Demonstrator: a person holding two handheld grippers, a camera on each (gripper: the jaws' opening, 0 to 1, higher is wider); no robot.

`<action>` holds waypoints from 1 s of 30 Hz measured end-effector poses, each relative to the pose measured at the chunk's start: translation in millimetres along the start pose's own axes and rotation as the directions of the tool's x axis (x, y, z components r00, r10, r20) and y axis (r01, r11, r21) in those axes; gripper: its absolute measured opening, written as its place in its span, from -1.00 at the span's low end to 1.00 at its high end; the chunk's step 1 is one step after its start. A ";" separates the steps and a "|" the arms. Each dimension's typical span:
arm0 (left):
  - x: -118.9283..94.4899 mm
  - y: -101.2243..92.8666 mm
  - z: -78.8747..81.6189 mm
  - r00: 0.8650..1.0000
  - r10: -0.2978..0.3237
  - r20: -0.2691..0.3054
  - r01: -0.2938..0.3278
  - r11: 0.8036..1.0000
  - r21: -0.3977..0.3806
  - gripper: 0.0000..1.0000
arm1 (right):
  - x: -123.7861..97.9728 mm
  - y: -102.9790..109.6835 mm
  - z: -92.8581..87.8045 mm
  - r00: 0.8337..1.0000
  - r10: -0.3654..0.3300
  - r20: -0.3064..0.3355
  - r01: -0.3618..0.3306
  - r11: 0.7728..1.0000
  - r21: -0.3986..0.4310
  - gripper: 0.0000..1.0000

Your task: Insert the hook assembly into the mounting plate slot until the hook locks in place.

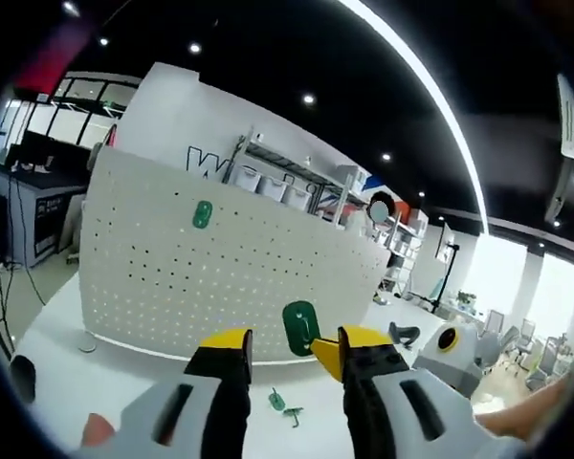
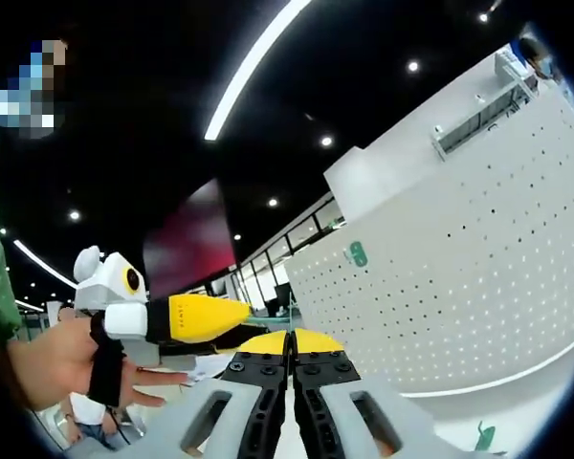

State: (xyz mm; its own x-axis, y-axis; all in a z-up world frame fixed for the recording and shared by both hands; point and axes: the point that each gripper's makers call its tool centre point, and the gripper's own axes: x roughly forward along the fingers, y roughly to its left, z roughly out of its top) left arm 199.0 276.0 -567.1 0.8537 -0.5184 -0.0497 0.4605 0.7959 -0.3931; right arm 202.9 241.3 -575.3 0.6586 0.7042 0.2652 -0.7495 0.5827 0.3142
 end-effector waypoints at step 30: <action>5.2 -1.3 -0.9 1.000 0.000 0.030 0.004 0.994 -0.114 -0.80 | -0.3 7.4 -4.2 1.000 0.003 0.007 -0.003 1.000 0.001 -1.00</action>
State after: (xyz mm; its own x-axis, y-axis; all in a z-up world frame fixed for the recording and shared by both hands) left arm 202.6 272.0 -567.7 0.8605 -0.5090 -0.0216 0.4331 0.7532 -0.4951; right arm 196.9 247.1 -576.9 0.6568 0.7033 0.2722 -0.7515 0.5802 0.3141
